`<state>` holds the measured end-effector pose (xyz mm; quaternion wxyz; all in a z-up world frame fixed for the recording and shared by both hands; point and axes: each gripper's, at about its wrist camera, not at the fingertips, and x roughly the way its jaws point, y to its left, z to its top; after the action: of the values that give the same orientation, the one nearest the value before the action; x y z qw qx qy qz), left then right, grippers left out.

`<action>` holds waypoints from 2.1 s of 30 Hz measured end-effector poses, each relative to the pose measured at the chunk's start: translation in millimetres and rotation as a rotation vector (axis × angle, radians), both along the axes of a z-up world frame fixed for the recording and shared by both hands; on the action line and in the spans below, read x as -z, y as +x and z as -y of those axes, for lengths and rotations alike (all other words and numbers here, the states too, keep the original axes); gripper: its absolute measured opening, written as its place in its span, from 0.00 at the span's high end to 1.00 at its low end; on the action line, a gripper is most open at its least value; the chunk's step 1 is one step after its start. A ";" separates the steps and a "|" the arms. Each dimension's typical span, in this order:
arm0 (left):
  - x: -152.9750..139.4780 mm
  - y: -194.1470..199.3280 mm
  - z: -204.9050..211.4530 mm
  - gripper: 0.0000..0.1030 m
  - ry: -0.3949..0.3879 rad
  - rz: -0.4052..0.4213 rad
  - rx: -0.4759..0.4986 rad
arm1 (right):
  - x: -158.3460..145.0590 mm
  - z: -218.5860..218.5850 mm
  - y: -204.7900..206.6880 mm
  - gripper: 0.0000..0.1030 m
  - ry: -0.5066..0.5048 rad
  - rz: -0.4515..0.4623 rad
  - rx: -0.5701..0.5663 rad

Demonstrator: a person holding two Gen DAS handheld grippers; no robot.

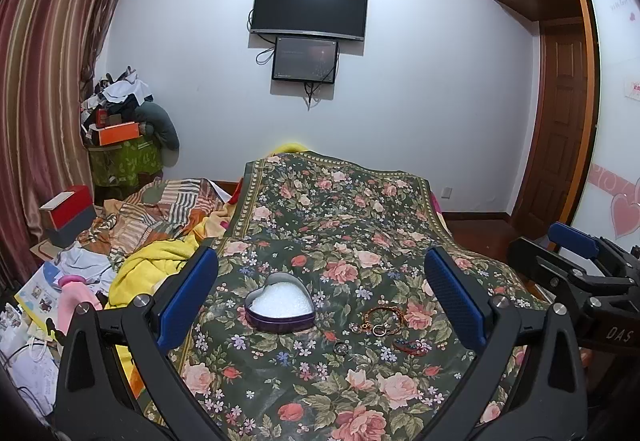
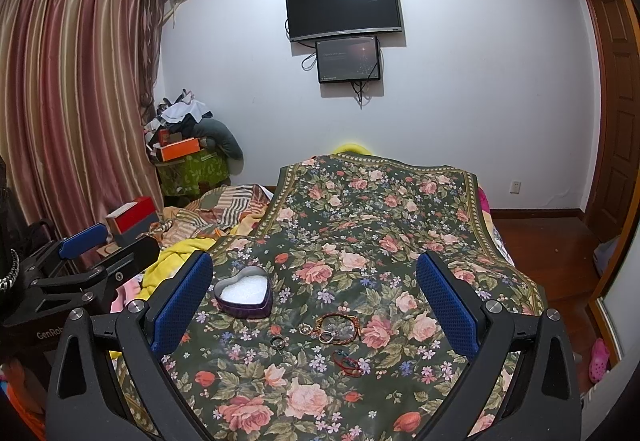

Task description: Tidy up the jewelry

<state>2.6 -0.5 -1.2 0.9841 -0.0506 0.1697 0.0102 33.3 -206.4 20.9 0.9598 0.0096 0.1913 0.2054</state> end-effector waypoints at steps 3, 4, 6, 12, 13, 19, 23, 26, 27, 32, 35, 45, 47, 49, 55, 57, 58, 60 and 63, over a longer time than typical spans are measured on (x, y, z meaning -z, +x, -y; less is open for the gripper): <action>0.3 0.1 -0.9 0.00 -0.002 0.000 -0.002 | -0.1 0.1 0.1 0.02 -0.002 0.000 0.000; 0.5 -0.1 -0.7 0.00 -0.001 -0.001 -0.003 | 0.0 0.0 0.1 0.02 -0.001 0.000 0.000; 0.6 -0.4 -0.9 0.00 -0.001 -0.002 -0.003 | -0.1 0.2 0.1 0.02 -0.001 -0.001 0.000; 2.7 1.3 -1.6 0.00 -0.001 -0.004 -0.004 | -0.1 0.0 -0.1 0.02 -0.001 0.000 0.000; 2.6 1.3 -1.7 0.00 -0.001 -0.004 -0.004 | -0.1 -0.1 0.4 0.02 -0.002 -0.001 0.000; 2.3 1.4 -2.0 0.00 -0.003 -0.004 -0.005 | -0.4 1.0 2.6 0.02 -0.001 -0.003 0.000; 2.3 1.3 -1.8 0.00 -0.003 -0.004 -0.003 | 1.3 0.5 -0.3 0.02 -0.001 -0.003 0.000; 2.5 1.8 -1.6 0.00 -0.002 -0.003 -0.003 | 1.4 0.5 0.3 0.02 -0.001 -0.003 0.000; 2.7 2.1 -1.8 0.00 -0.002 -0.003 -0.003 | 1.7 0.6 -0.1 0.02 -0.001 -0.003 0.000; 3.2 1.5 -1.6 0.00 -0.002 -0.005 -0.002 | 2.1 0.6 0.0 0.02 -0.001 -0.003 0.001; 3.4 1.4 -1.8 0.00 -0.001 -0.004 -0.002 | 1.7 0.3 0.6 0.02 -0.002 -0.004 0.000; 3.3 1.6 -1.5 0.00 -0.001 -0.004 -0.001 | 5.1 2.5 1.5 0.02 -0.002 -0.006 0.000; 3.3 1.6 -1.7 0.00 -0.002 -0.005 -0.002 | 4.6 2.3 1.5 0.02 -0.002 -0.006 0.001; 3.2 1.8 -1.7 0.00 -0.002 -0.006 -0.001 | 8.7 3.6 3.3 0.02 -0.003 -0.006 0.001; 4.2 2.0 -0.9 0.00 -0.002 -0.007 -0.001 | 8.0 3.6 3.4 0.02 -0.003 -0.008 0.001; 4.2 1.9 -0.8 0.00 -0.002 -0.007 -0.001 | 8.0 4.1 2.5 0.02 -0.004 -0.010 0.001; 4.6 1.9 -0.9 0.00 -0.003 -0.008 -0.001 | 9.1 4.5 2.2 0.02 -0.005 -0.011 0.001; 6.2 2.2 0.0 0.00 -0.003 -0.009 0.001 | 17.1 5.2 6.8 0.02 -0.008 -0.017 0.002; 9.2 3.1 0.8 0.00 -0.004 -0.014 0.001 | 22.5 4.9 10.7 0.02 -0.013 -0.033 0.002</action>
<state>5.7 -1.3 -10.4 0.9828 -0.0522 0.1768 0.0096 44.0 -211.3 -1.5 0.9568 0.0072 0.2082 0.2028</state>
